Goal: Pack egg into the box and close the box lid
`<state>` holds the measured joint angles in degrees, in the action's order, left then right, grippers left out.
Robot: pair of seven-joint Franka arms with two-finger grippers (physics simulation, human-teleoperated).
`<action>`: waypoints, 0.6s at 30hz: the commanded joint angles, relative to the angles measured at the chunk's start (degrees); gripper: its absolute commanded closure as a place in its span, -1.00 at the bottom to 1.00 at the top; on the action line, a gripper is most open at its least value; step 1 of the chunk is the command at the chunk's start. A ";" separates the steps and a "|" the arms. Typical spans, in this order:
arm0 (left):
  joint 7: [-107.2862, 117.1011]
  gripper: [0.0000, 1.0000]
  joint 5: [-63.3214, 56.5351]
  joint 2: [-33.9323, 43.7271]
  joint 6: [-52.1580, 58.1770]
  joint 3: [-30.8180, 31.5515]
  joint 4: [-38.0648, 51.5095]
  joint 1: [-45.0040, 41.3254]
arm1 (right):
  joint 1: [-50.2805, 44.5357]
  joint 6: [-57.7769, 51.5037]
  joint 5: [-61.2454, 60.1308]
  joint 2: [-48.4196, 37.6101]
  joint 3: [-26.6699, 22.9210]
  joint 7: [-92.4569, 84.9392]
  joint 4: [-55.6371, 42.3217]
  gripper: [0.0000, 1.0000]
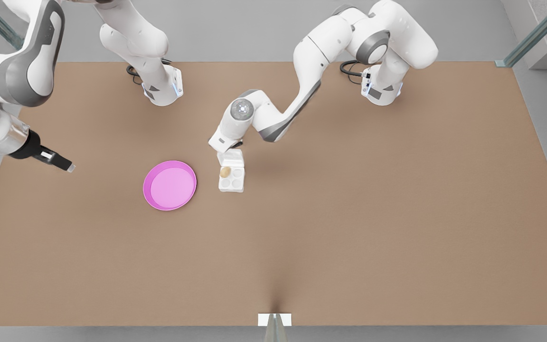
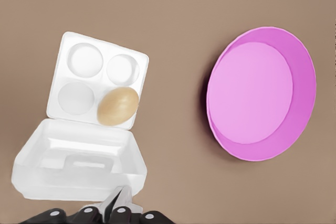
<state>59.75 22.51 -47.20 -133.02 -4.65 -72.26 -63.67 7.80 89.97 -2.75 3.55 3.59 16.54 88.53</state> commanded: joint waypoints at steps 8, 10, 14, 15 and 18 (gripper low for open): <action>34.21 0.57 -0.98 1.06 -5.23 -0.54 0.01 0.57 | -7.62 -1.99 0.38 1.37 -0.16 -5.90 -1.26 -1.00; 34.21 0.57 -0.89 1.41 -5.15 -0.54 0.10 1.09 | -7.53 -1.99 0.38 1.37 -0.16 -5.90 -1.26 -1.00; 34.82 0.57 -0.63 1.41 -5.15 0.07 0.19 -0.40 | -7.53 -1.99 0.38 1.37 -0.25 -5.90 -1.26 -1.00; 34.91 0.57 -0.72 1.41 -5.15 0.07 0.19 -1.36 | -7.45 -1.99 0.47 1.37 -0.25 -5.90 -1.26 -1.00; 34.56 0.57 -0.72 0.71 -5.50 0.07 0.01 -4.27 | -7.53 -1.99 0.47 1.37 -0.25 -5.90 -1.26 -1.00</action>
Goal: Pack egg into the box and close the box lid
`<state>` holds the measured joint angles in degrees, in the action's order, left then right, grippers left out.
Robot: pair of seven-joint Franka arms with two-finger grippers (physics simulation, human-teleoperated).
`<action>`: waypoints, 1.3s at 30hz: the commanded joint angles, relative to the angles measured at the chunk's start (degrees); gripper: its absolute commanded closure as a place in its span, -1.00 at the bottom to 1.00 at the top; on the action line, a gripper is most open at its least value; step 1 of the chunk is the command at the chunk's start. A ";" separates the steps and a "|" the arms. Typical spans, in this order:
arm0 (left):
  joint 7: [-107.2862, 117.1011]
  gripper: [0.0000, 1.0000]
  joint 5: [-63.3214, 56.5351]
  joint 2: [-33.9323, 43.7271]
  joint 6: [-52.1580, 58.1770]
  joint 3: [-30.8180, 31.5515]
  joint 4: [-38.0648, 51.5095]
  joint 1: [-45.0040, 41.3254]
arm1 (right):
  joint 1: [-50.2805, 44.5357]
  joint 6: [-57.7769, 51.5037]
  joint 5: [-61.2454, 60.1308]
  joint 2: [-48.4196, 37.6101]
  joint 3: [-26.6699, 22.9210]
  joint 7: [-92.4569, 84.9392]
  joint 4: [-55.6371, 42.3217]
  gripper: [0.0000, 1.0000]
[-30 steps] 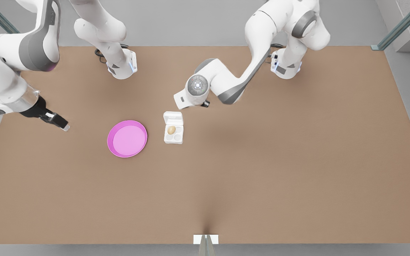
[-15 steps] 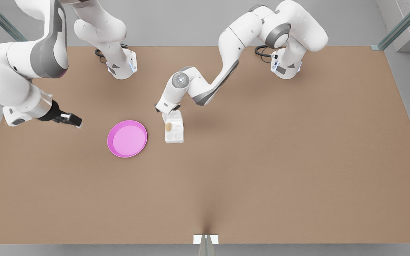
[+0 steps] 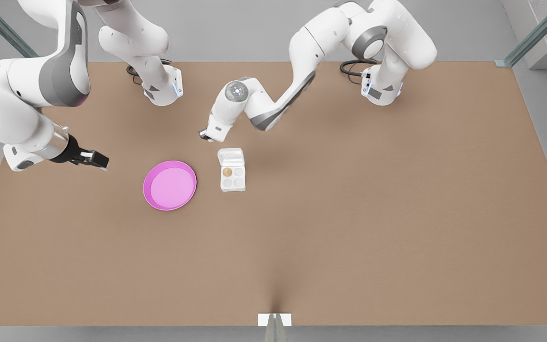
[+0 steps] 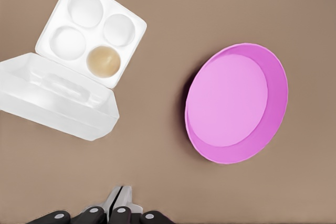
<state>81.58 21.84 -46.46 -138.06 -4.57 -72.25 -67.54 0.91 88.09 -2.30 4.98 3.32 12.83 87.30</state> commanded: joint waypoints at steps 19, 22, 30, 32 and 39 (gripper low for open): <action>12.64 0.57 -1.18 -3.29 2.27 -3.16 -2.63 0.48 | 0.14 -0.20 0.37 -0.06 0.11 -2.28 -0.11 -1.00; 12.38 0.57 -1.71 -3.03 3.14 -4.22 -2.45 0.65 | 0.05 -0.20 0.28 -0.06 0.11 -2.19 -0.03 -1.00; 8.95 0.57 -1.80 -2.68 3.85 -6.59 -2.28 3.55 | 0.49 -0.20 0.37 -0.06 0.20 -2.28 -0.11 -1.00; 7.98 0.57 -1.71 -1.01 11.31 -9.05 0.97 4.26 | 0.05 -0.20 0.37 0.03 0.11 -2.19 -0.11 -1.00; -96.07 -1.00 -14.45 23.59 77.67 -13.98 13.55 49.60 | -2.67 -0.20 0.10 0.29 0.55 -2.28 -0.29 -1.00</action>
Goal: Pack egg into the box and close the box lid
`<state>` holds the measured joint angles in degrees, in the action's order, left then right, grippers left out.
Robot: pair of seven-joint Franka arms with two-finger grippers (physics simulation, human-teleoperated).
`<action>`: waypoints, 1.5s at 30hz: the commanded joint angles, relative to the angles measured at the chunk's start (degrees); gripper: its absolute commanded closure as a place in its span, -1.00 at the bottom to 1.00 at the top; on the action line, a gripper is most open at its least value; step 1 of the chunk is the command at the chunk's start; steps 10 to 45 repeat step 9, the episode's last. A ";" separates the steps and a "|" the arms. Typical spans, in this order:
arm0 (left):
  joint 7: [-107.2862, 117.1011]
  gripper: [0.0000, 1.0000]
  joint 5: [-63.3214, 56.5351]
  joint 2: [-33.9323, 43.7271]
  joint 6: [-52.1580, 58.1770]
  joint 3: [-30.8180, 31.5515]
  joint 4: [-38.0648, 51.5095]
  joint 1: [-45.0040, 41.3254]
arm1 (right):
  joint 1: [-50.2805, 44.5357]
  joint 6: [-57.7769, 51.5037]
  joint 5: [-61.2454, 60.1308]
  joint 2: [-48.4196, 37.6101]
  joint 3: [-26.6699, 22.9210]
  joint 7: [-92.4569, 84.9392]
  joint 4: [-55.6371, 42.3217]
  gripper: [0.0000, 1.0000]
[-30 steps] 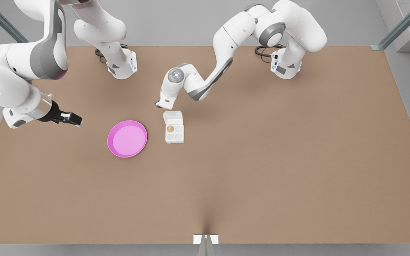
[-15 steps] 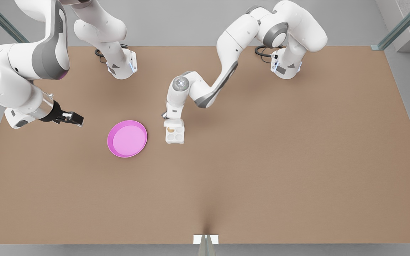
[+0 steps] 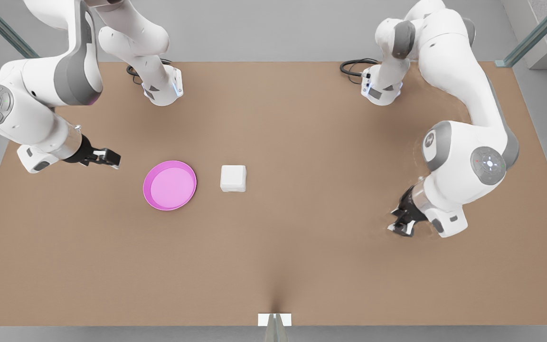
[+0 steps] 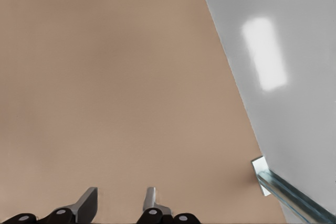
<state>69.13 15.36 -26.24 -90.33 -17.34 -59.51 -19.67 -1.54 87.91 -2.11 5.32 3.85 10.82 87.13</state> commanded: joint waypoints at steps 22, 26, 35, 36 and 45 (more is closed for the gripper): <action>-92.95 -1.00 -16.77 21.06 20.81 13.39 -15.73 9.56 | -2.68 -0.02 3.96 0.04 0.10 0.16 0.49 -1.00; -92.95 -1.00 -16.77 21.06 20.81 13.39 -15.73 9.56 | -2.68 -0.02 3.96 0.04 0.10 0.16 0.49 -1.00; -92.95 -1.00 -16.77 21.06 20.81 13.39 -15.73 9.56 | -2.68 -0.02 3.96 0.04 0.10 0.16 0.49 -1.00; -92.95 -1.00 -16.77 21.06 20.81 13.39 -15.73 9.56 | -2.68 -0.02 3.96 0.04 0.10 0.16 0.49 -1.00; -92.95 -1.00 -16.77 21.06 20.81 13.39 -15.73 9.56 | -2.68 -0.02 3.96 0.04 0.10 0.16 0.49 -1.00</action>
